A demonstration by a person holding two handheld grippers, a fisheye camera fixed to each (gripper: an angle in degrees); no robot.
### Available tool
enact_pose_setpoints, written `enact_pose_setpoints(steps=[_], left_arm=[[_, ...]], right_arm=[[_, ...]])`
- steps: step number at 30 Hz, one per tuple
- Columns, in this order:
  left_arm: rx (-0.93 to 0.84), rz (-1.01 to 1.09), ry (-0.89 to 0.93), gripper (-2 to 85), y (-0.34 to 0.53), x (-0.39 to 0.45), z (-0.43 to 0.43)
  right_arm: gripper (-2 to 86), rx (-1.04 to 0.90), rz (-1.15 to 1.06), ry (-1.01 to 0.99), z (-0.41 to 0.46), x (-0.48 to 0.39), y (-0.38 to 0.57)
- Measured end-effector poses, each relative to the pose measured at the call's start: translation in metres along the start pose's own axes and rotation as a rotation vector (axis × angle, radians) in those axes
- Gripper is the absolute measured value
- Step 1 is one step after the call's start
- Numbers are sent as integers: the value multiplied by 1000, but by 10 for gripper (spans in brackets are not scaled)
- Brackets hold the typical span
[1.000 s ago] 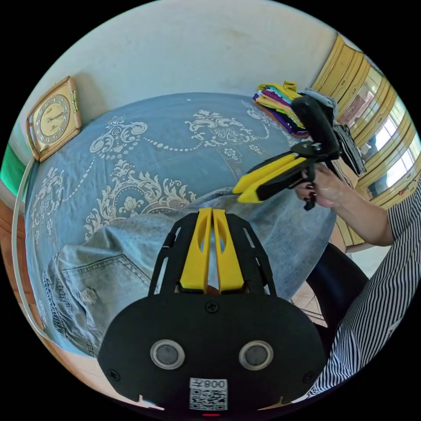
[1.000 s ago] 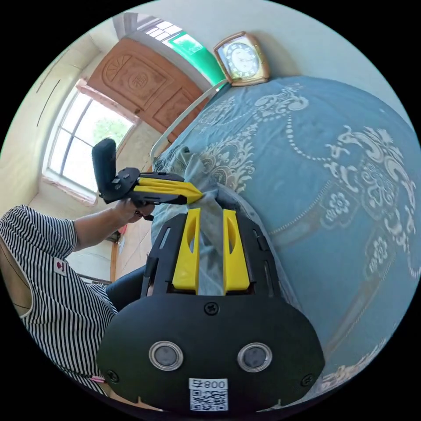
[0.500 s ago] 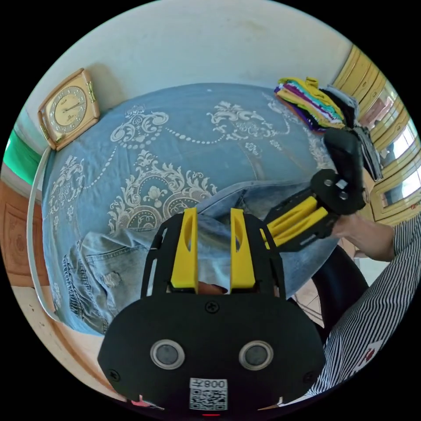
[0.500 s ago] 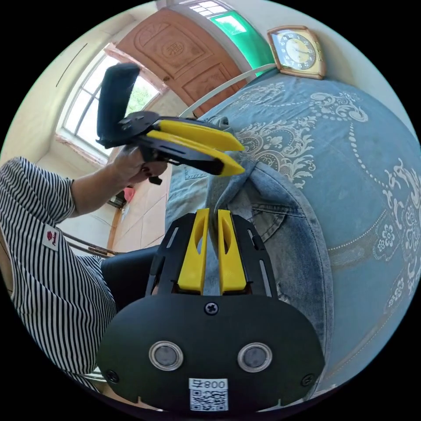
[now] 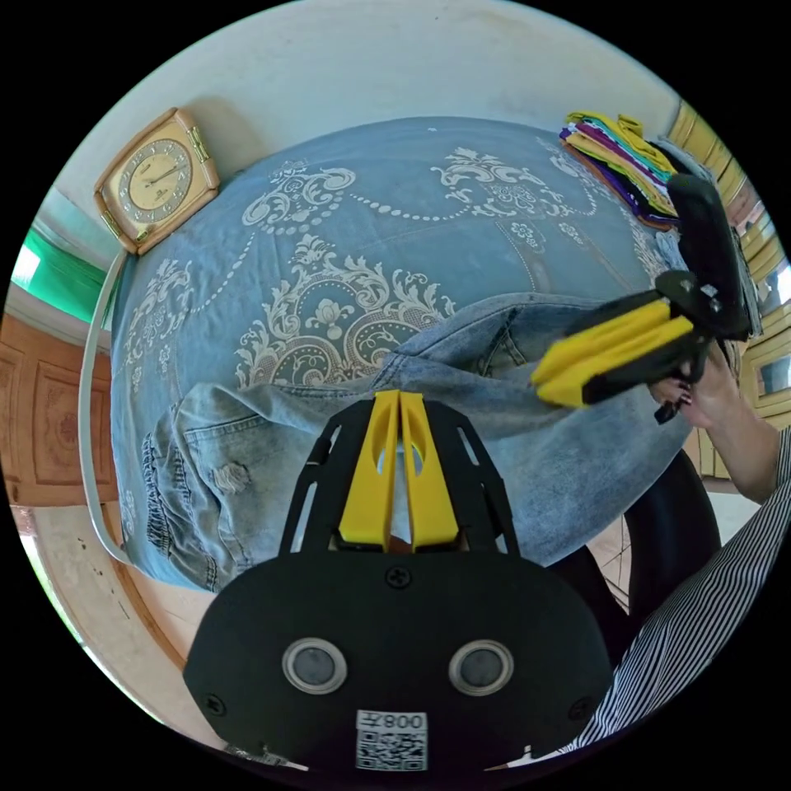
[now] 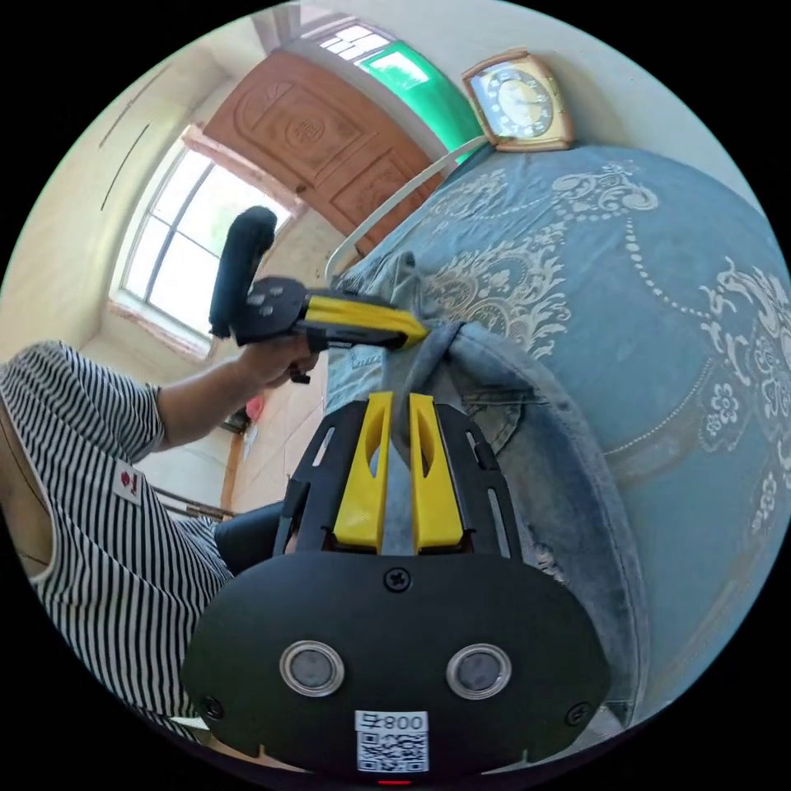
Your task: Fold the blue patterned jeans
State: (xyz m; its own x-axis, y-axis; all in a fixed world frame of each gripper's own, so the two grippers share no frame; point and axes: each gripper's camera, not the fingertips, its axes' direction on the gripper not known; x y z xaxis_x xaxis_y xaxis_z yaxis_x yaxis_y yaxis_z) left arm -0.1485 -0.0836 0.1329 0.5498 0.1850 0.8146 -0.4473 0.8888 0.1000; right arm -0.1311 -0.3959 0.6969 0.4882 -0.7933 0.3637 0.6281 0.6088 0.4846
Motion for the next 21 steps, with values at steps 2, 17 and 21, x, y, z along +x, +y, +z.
enact_pose_setpoints(steps=[2,17,21], left_arm=[[5,-2,4,1,-1,-8,1],[132,78,196,83,-20,-116,-3],[104,215,289,103,-38,-153,-1]], right_arm=[[54,-9,29,2,8,11,-19],[14,-91,50,-78,66,30,-86],[6,-11,-30,-26,59,14,-86]])
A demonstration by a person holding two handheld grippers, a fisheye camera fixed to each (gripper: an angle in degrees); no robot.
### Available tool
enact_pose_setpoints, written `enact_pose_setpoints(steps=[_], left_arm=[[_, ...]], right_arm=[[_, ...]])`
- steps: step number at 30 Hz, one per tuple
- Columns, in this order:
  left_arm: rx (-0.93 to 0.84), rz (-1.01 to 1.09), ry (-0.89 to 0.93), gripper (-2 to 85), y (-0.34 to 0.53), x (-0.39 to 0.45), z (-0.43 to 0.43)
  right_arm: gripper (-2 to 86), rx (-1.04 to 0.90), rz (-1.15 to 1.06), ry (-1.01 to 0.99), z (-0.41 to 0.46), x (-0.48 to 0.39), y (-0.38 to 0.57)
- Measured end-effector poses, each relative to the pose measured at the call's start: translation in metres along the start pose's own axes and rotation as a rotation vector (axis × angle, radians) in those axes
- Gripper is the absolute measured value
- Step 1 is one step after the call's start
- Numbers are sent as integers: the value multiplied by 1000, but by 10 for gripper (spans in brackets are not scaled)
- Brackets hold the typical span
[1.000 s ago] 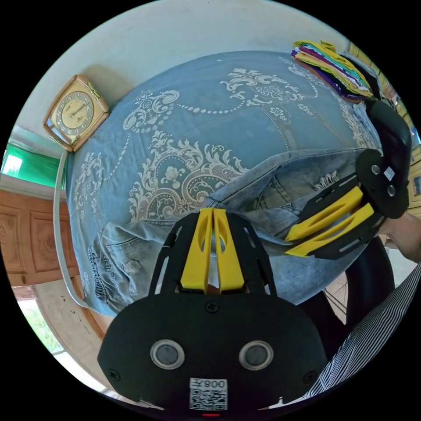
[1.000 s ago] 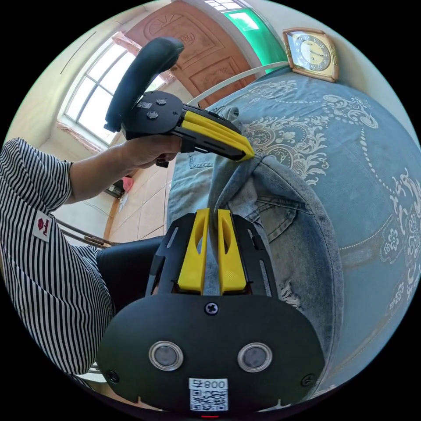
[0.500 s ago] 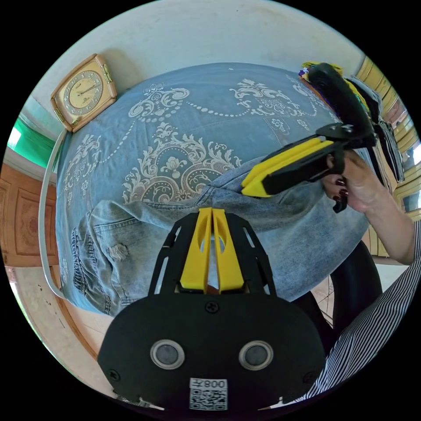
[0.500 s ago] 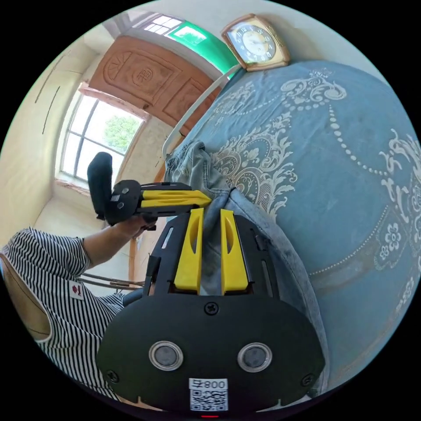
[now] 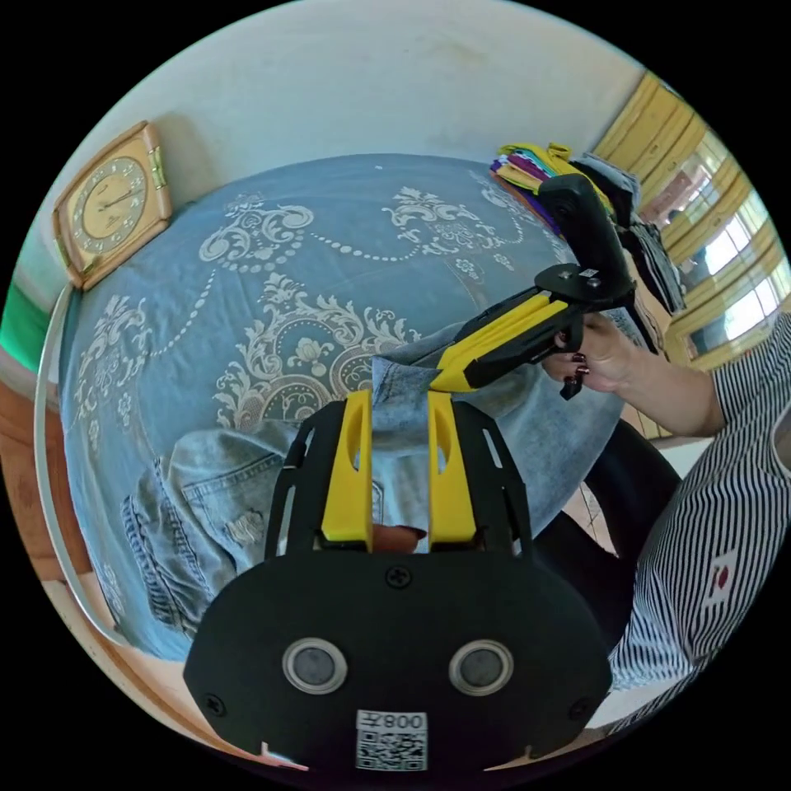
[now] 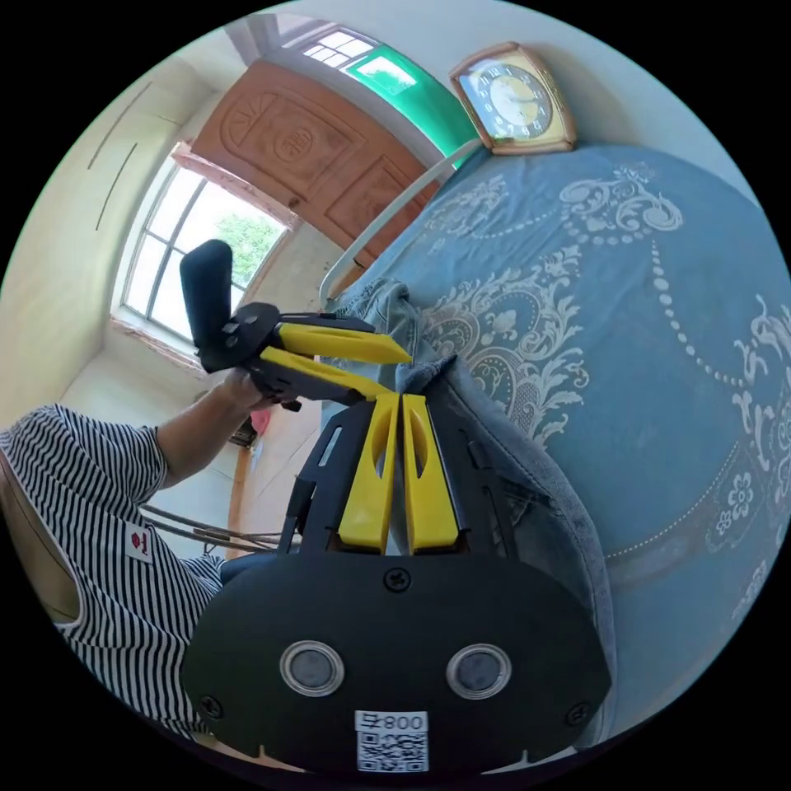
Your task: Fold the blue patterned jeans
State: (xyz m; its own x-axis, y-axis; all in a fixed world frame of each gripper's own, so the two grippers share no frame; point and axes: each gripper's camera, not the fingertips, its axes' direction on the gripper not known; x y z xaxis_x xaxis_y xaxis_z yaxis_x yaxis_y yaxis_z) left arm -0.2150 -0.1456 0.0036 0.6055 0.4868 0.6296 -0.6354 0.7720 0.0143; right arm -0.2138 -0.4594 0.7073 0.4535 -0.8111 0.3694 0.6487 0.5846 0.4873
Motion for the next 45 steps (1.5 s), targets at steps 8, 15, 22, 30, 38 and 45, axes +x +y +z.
enact_pose_setpoints(steps=[8,15,22,30,38,45], left_arm=[[-130,167,173,108,-25,-65,5],[-99,227,139,35,-41,-103,-5],[-58,117,124,15,-37,-142,6],[-147,-20,137,11,-28,-184,38],[-119,-38,8,12,0,-188,46],[67,-129,-117,21,54,-191,11]], right_arm=[[2,54,-135,139,0,-26,-5],[2,83,-173,279,-5,-31,-21],[1,176,-111,316,-35,-23,-15],[1,-197,3,474,31,20,-17],[1,-180,79,405,26,44,-27],[5,-140,94,408,14,48,-34]])
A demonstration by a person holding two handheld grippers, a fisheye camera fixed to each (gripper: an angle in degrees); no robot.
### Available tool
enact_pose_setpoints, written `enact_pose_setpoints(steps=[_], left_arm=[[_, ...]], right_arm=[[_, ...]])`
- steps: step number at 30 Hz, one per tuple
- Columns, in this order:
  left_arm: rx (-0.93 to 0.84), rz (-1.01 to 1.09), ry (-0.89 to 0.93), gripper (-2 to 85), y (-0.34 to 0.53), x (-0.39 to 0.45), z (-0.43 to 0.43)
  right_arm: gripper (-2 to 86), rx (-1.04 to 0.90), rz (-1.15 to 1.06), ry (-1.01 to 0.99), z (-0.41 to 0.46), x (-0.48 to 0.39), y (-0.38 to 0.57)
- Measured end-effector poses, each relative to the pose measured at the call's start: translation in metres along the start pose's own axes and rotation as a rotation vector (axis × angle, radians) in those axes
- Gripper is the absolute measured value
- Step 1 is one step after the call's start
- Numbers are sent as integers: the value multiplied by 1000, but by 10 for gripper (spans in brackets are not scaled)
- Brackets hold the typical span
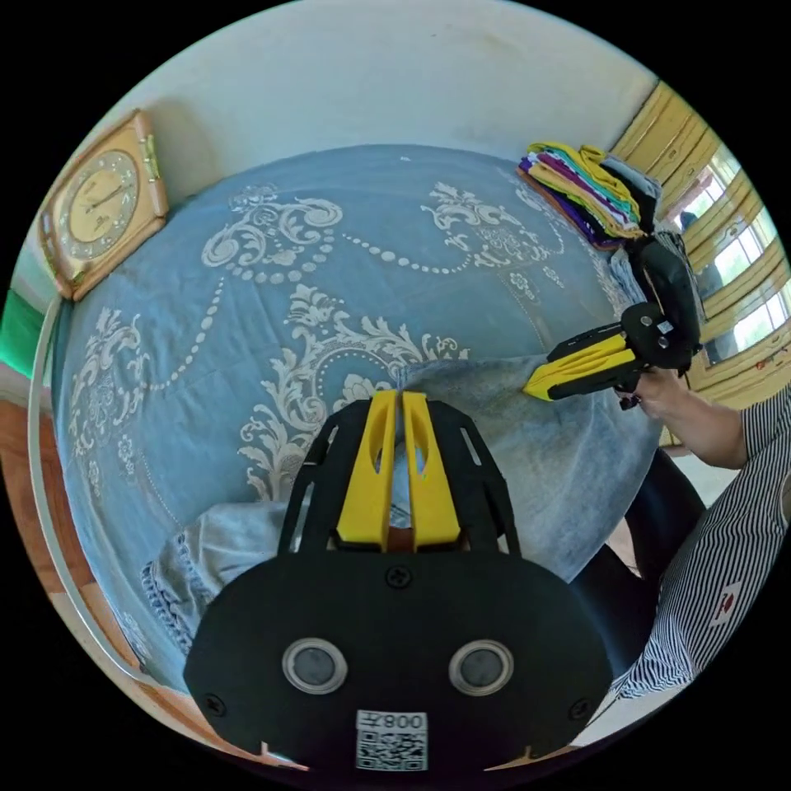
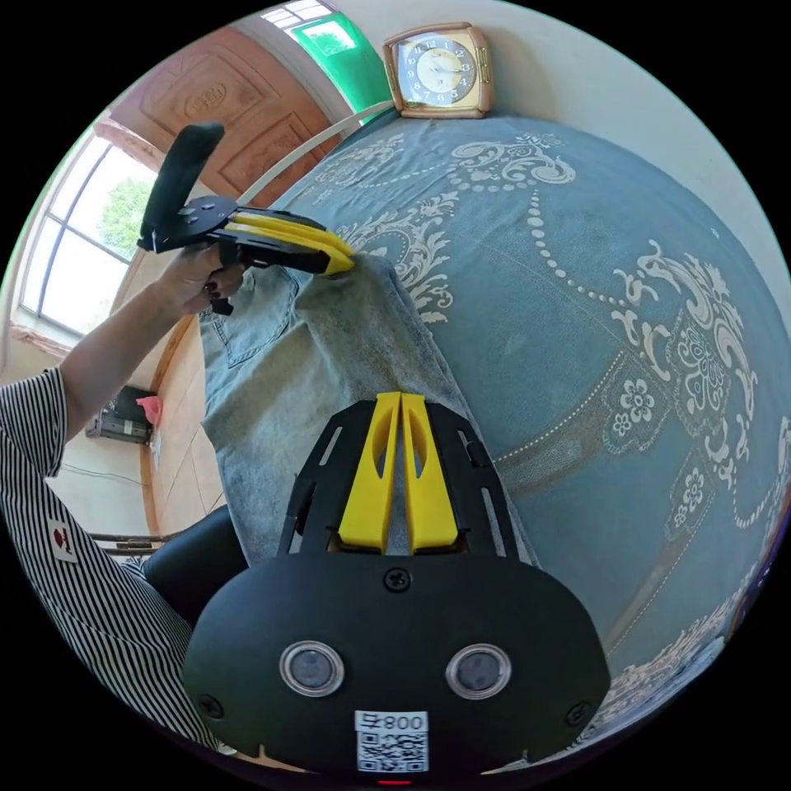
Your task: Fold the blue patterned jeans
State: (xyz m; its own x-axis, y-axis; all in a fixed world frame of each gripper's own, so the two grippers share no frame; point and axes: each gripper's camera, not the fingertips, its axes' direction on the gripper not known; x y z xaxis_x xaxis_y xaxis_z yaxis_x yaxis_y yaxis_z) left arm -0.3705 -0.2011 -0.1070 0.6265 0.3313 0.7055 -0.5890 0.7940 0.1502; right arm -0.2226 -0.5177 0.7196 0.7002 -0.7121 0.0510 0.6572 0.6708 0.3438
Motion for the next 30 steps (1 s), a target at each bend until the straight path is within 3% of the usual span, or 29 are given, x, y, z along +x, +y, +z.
enact_pose_setpoints(steps=[6,11,14,22,27,30], left_arm=[[42,-277,-76,71,73,-59,-38],[91,-557,-215,95,131,-101,-52],[64,-655,-145,95,156,-122,-38],[66,-604,-199,33,194,-105,-38],[205,-588,-289,17,231,-76,-55],[234,-613,-318,14,246,-68,-50]], right_arm=[[44,149,-57,-33,-20,1,-28],[65,94,-42,-95,-2,22,-68],[68,44,-17,-126,11,32,-83],[31,-27,-23,-190,29,38,-91],[13,170,-75,-223,-10,26,-66],[10,193,-79,-178,-14,20,-59]])
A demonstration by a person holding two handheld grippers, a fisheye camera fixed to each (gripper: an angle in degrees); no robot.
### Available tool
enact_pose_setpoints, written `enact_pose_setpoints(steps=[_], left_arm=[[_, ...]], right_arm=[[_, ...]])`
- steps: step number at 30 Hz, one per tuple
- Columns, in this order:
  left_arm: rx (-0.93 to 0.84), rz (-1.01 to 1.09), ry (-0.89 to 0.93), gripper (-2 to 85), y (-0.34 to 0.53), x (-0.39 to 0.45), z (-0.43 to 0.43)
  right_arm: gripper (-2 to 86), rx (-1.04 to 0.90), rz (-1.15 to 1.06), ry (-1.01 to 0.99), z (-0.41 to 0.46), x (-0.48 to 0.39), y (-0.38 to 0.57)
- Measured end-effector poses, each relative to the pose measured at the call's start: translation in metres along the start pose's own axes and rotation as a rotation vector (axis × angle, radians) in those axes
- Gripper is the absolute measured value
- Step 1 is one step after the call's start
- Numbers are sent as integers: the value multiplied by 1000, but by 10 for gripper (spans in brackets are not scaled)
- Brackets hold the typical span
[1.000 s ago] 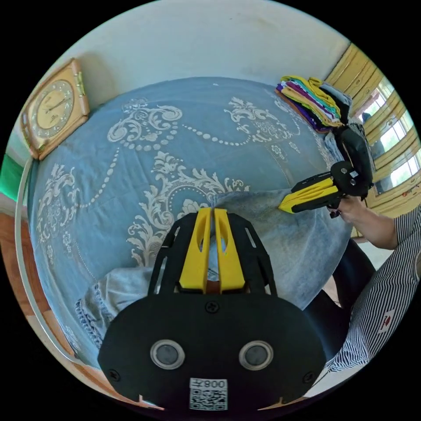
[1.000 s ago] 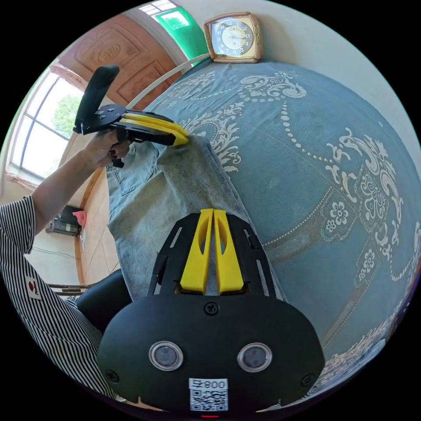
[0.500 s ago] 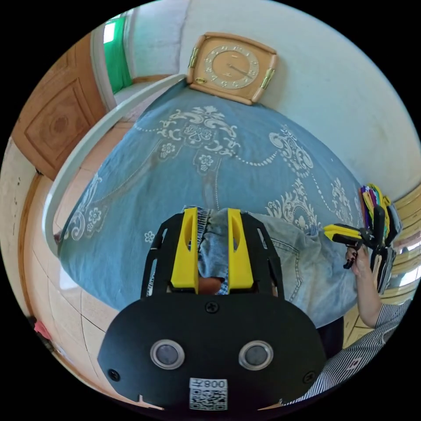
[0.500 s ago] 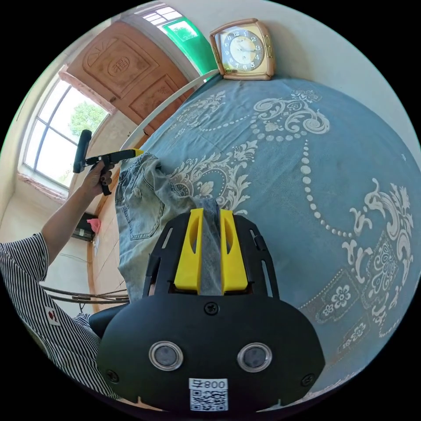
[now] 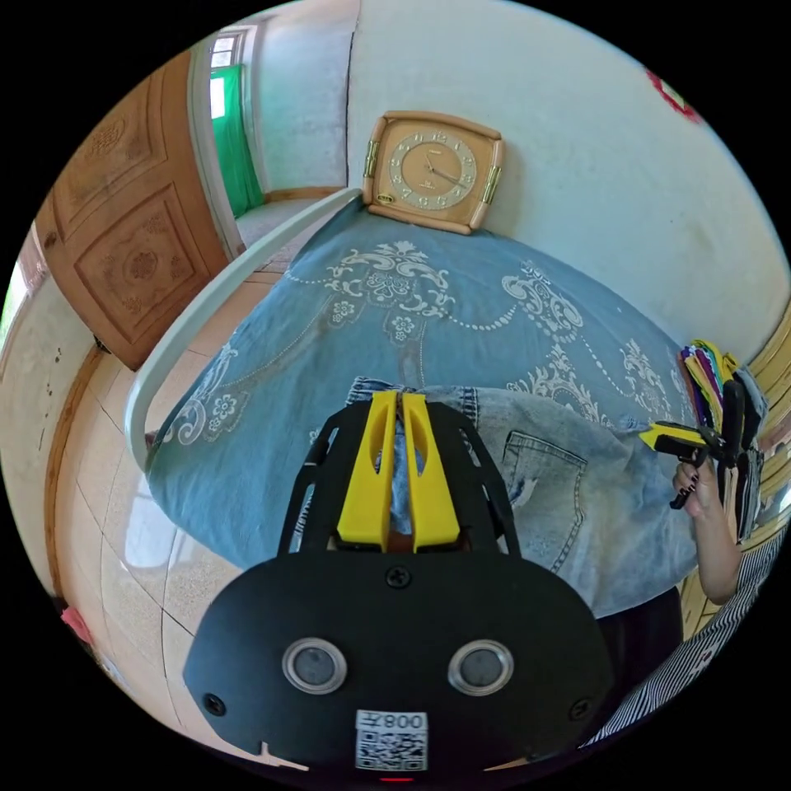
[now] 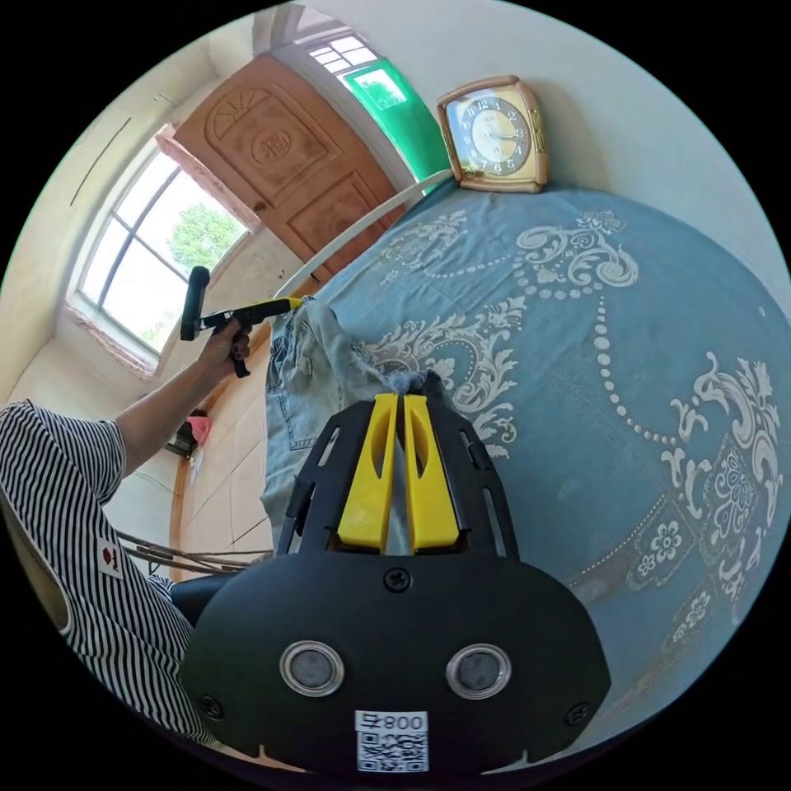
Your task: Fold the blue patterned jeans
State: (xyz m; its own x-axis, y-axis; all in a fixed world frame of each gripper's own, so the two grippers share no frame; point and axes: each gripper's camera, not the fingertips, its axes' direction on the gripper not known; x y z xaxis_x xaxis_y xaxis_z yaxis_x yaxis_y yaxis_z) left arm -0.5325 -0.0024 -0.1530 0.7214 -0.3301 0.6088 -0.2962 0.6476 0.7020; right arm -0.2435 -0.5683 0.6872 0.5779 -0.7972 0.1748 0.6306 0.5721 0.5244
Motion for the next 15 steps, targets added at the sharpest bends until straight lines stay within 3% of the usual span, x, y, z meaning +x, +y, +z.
enact_pose_setpoints(steps=[9,15], left_arm=[[-71,-25,-61,14,28,9,42],[-2,-19,-119,16,53,19,33]], right_arm=[[9,-166,165,5,46,42,-19],[9,-66,196,-39,30,49,-7]])
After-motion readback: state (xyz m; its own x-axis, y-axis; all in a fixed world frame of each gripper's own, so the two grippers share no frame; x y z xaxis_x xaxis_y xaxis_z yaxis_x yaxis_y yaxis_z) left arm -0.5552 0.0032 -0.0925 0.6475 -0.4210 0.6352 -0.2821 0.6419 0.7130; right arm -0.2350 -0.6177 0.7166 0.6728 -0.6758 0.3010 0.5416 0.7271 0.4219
